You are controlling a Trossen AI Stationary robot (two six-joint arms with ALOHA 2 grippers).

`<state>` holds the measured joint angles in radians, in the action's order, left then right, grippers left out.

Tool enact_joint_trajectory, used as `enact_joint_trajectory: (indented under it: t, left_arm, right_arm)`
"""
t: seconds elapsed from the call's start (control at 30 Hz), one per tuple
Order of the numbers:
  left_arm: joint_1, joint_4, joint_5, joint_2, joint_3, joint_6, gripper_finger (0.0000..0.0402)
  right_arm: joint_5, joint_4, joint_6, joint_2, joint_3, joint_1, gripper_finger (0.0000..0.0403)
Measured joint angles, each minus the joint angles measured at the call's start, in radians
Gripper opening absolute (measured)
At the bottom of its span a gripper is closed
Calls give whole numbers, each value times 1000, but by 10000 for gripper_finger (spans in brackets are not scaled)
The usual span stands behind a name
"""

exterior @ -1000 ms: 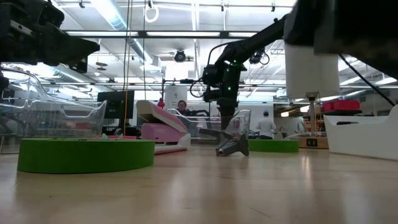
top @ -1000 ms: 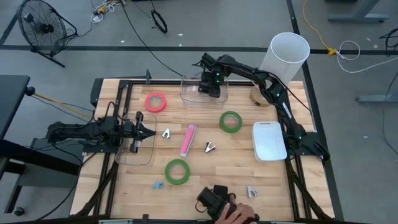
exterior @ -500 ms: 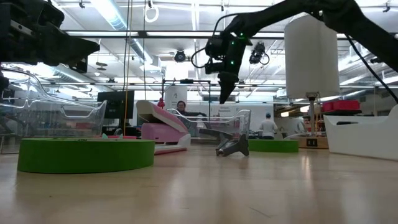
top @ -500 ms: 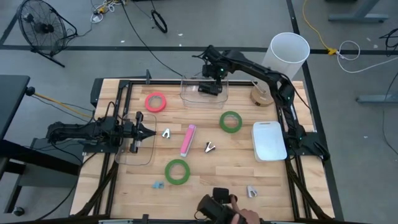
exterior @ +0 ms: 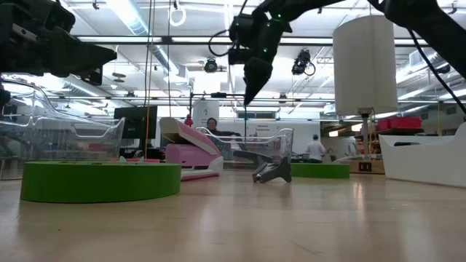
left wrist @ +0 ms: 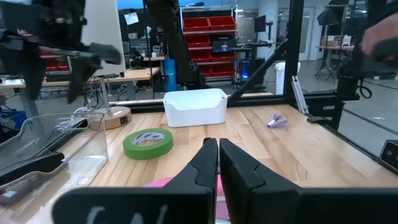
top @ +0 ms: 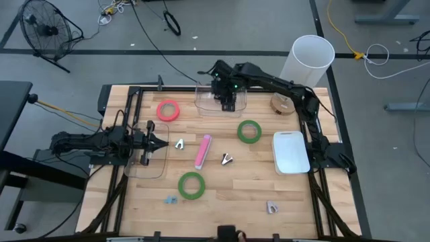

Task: Pick and place Stapler, Stapler remover, tape
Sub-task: Put the top green tape into the bottom transparent bin

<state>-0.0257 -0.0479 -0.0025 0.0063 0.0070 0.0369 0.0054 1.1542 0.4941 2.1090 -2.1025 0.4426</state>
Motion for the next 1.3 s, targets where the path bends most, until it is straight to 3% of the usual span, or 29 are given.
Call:
enact_joint_trajectory:
  t: [0.23, 0.93, 1.3]
  left_arm:
    - [0, 0, 0, 0, 0, 0, 18]
    - [0, 0, 0, 0, 0, 0, 18]
    - [0, 0, 0, 0, 0, 0, 18]
  right_arm:
    - [-76, -25, 85, 0, 0, -105, 261]
    - [-79, -124, 274, 2, 0, -361, 261]
    - [-242, -175, 314, 2, 0, -383, 261]
